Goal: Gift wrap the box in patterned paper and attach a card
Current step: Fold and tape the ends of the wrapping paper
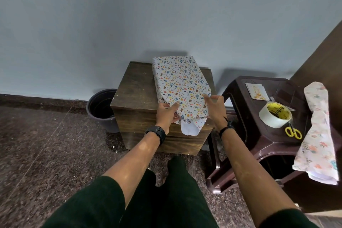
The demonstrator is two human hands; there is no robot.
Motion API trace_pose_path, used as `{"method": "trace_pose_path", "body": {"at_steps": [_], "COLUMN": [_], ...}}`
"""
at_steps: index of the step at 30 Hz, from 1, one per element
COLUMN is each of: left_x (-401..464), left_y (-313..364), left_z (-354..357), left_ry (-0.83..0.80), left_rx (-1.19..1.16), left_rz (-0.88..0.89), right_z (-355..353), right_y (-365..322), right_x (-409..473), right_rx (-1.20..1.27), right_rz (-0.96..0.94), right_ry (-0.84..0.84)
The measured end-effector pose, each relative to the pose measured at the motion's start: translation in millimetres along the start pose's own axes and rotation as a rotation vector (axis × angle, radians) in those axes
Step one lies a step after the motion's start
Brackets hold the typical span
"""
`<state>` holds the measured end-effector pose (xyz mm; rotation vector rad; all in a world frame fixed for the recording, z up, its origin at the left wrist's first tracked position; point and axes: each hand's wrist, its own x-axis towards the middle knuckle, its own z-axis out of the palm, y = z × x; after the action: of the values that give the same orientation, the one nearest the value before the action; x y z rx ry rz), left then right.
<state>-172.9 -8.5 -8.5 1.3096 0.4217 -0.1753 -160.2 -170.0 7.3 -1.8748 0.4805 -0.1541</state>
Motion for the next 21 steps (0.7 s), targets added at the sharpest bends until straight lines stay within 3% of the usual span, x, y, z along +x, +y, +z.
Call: {"method": "trace_pose_path", "body": {"at_steps": [5,10,15,21], "left_x": [0.0,5.6,10.1,11.8], "left_y": [2.4,4.6,6.2,11.3], "left_z": [2.4,4.9,2.1,5.4], "left_ry": [-0.007,0.089,0.043,0.166], "left_rx": [0.036,0.164,0.219,0.061], "left_rz": [0.027,0.11,0.12,0.107], "right_z": [7.1,11.2,4.8,8.5], "right_y": [-6.4,-10.3,-12.1,-11.6], "right_x": [8.9,0.8,10.9,13.0], "right_rx": [-0.12,-0.245,-0.056,0.038], "right_rz": [0.007,-0.027,0.075,0.114], "right_ry": [0.003,-0.12,-0.198,-0.173]}}
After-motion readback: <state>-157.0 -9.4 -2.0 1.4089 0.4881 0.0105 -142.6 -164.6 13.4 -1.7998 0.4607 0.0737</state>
